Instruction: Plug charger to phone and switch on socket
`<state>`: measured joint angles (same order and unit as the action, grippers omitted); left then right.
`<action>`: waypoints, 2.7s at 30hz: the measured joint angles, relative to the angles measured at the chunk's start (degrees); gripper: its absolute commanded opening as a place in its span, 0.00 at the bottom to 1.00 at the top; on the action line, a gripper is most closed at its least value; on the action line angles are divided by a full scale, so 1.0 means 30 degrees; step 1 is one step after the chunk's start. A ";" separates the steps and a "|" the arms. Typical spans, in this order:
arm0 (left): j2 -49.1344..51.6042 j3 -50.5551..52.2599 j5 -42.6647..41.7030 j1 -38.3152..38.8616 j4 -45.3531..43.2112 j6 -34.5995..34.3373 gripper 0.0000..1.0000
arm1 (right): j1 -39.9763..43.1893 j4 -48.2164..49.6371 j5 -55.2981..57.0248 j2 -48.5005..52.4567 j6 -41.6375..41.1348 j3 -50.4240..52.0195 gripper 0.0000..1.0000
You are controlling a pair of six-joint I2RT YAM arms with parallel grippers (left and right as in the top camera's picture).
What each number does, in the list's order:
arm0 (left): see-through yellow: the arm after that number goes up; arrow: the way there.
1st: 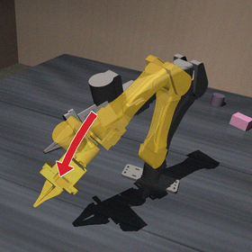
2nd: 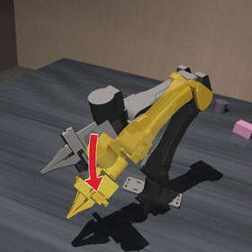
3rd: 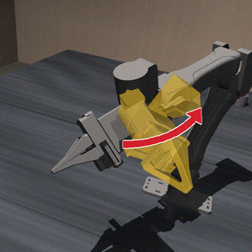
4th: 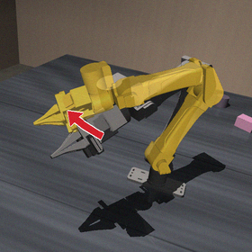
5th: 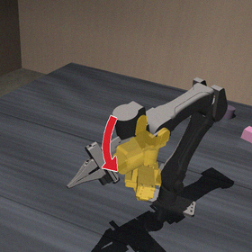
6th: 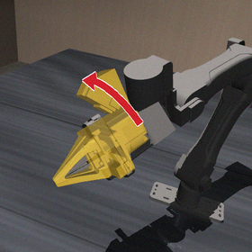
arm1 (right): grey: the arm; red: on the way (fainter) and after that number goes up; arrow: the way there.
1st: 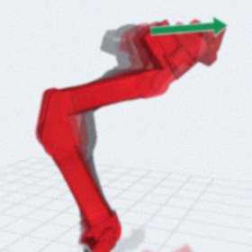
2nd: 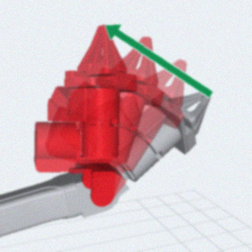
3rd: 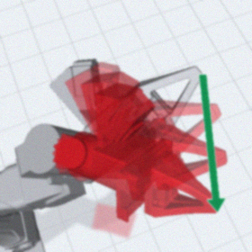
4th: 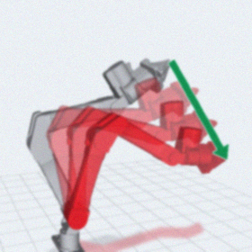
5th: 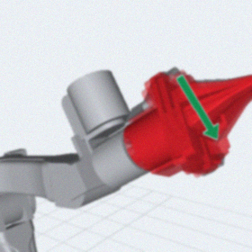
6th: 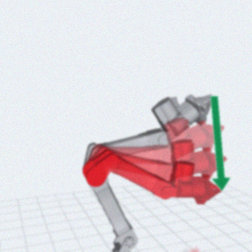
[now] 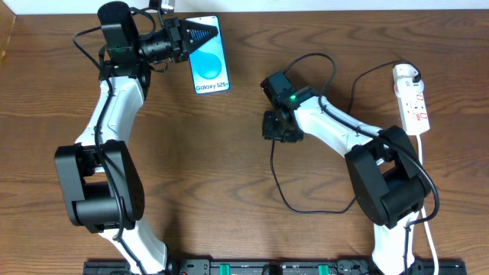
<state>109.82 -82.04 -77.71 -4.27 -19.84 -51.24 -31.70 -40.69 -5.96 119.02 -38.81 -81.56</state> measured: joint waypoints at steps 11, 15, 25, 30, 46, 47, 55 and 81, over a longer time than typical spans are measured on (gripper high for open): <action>0.0000 0.0000 0.0000 0.0000 -0.0007 0.0000 0.07 | 0.0007 0.0306 0.0495 0.0066 -0.0007 0.0007 0.21; 0.0000 0.0000 0.0000 0.0000 0.0000 0.0000 0.07 | 0.0015 0.0313 0.0597 0.0124 -0.0073 0.0000 0.16; 0.0000 0.0000 0.0000 0.0000 0.0000 0.0000 0.07 | 0.0015 0.0372 0.0714 0.0182 -0.0058 -0.0007 0.01; 0.0000 0.0000 0.0000 0.0000 -0.0007 0.0007 0.07 | 0.0015 0.0379 0.0714 0.0189 -0.0138 -0.0007 0.01; 0.0000 0.0007 -0.0109 -0.0058 -0.0335 -0.0117 0.07 | 0.1049 0.4495 -0.7723 0.1093 0.5195 0.0211 0.01; 0.0000 0.0022 -0.0146 -0.0058 -0.0627 -0.0233 0.07 | 0.1188 0.4648 -0.9078 0.1180 0.5931 0.0240 0.01; 0.0000 0.0233 -0.0641 -0.0117 -0.7089 -0.3621 0.07 | 0.1428 0.7519 -1.9205 0.1282 1.0025 0.0372 0.01; 0.0000 0.0233 0.3257 -0.2062 -0.8837 -0.7424 0.07 | 0.1421 3.1000 -2.4735 0.1311 -0.6368 0.0510 0.01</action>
<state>109.82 -81.34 -67.94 -10.46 -46.35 -73.52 -27.44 52.31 -80.16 122.96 -57.91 -80.03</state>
